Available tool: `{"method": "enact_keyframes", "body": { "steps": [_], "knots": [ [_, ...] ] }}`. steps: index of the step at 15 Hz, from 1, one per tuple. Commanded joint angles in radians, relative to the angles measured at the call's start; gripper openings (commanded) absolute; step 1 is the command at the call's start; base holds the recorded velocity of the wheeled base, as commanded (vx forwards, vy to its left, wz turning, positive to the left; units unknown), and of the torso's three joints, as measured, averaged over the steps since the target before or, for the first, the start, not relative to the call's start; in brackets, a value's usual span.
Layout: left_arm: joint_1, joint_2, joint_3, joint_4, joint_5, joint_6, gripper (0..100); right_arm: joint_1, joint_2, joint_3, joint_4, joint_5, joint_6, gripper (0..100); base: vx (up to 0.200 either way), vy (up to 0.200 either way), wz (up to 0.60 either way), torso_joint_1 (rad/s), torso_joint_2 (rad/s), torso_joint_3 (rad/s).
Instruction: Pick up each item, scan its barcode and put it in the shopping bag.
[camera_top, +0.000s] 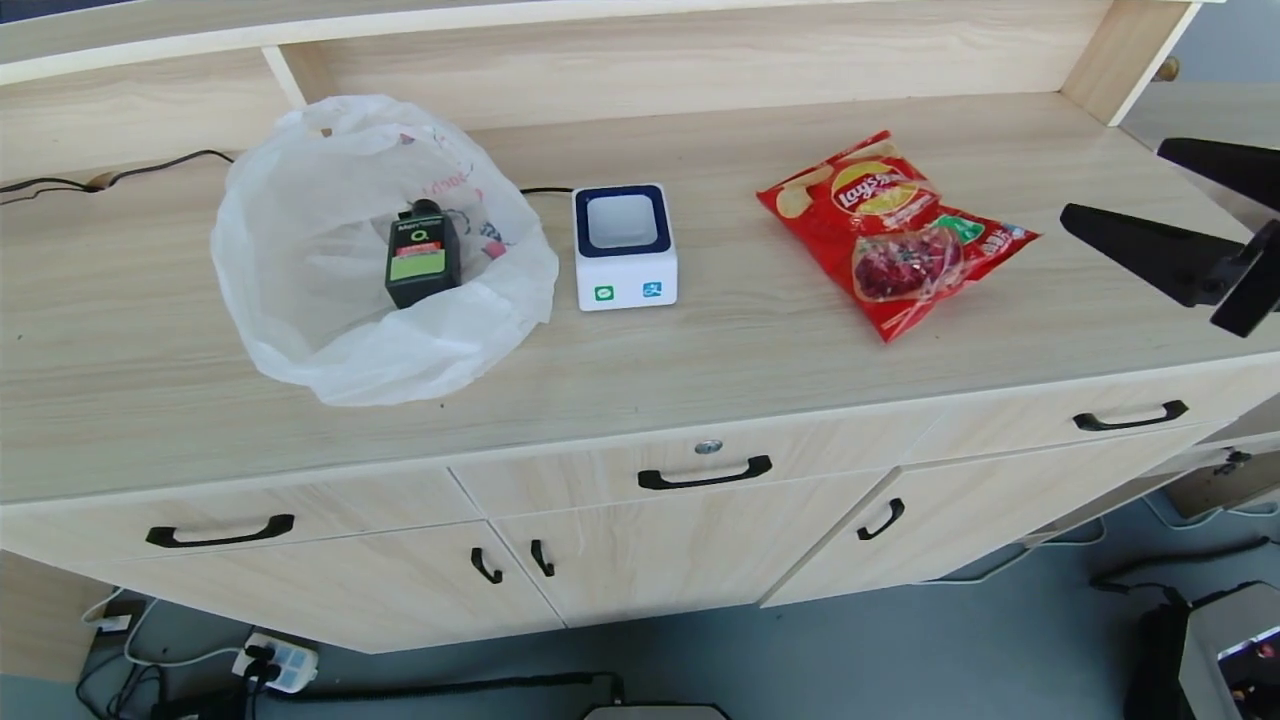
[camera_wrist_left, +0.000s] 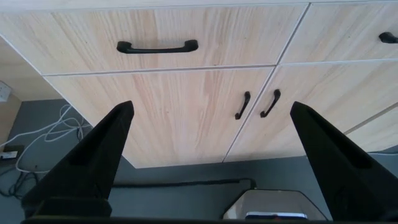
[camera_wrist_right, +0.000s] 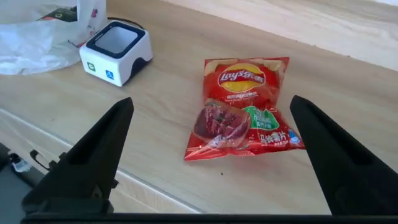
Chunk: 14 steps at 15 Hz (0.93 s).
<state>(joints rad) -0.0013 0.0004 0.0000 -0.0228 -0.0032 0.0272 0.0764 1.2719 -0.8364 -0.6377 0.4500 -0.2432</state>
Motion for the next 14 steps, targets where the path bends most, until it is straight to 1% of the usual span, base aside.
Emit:
{"method": "enact_keyframes", "body": {
  "steps": [1, 4, 5, 7, 8, 9, 10, 12, 14],
  "knots": [
    [0.001, 0.000, 0.000, 0.000, 0.000, 0.000, 100, -0.009, 0.093, -0.035, -0.002, 0.007, -0.048, 100, 0.200, 0.000, 0.00, -0.007, 0.00, 0.002],
    [0.001, 0.000, 0.000, -0.002, 0.000, -0.001, 100, -0.030, 0.127, -0.078, 0.003, 0.007, -0.113, 100, 0.200, 0.000, 0.00, -0.002, 0.00, 0.002],
    [0.001, 0.000, 0.000, -0.002, 0.000, -0.001, 100, -0.032, 0.136, -0.099, 0.012, 0.007, -0.122, 100, 0.000, 0.000, 0.00, 0.000, 0.00, 0.000],
    [0.001, 0.000, 0.000, -0.002, 0.000, 0.003, 100, -0.012, 0.181, -0.237, 0.194, -0.008, -0.163, 100, 0.000, 0.000, 0.00, 0.000, 0.00, 0.000],
    [0.001, 0.000, 0.000, -0.002, 0.000, 0.003, 100, -0.009, 0.231, -0.311, 0.250, -0.014, -0.194, 100, 0.000, 0.000, 0.00, 0.000, 0.00, 0.000],
    [0.000, 0.000, 0.000, -0.002, 0.000, 0.003, 100, -0.010, 0.285, -0.380, 0.280, -0.008, -0.228, 100, 0.000, 0.000, 0.00, 0.000, 0.00, 0.000],
    [0.000, 0.000, 0.000, -0.002, 0.000, 0.003, 100, -0.007, 0.326, -0.438, 0.309, -0.008, -0.231, 100, 0.000, 0.000, 0.00, 0.000, 0.00, 0.000],
    [0.001, 0.000, 0.000, -0.002, 0.000, 0.003, 100, 0.016, 0.389, -0.541, 0.423, -0.017, -0.234, 100, 0.000, 0.000, 0.00, 0.000, 0.00, 0.000],
    [0.001, 0.000, 0.000, -0.002, 0.000, 0.002, 100, 0.040, 0.423, -0.583, 0.493, -0.067, -0.232, 100, 0.000, 0.000, 0.00, 0.000, 0.00, 0.000]
  ]
}}
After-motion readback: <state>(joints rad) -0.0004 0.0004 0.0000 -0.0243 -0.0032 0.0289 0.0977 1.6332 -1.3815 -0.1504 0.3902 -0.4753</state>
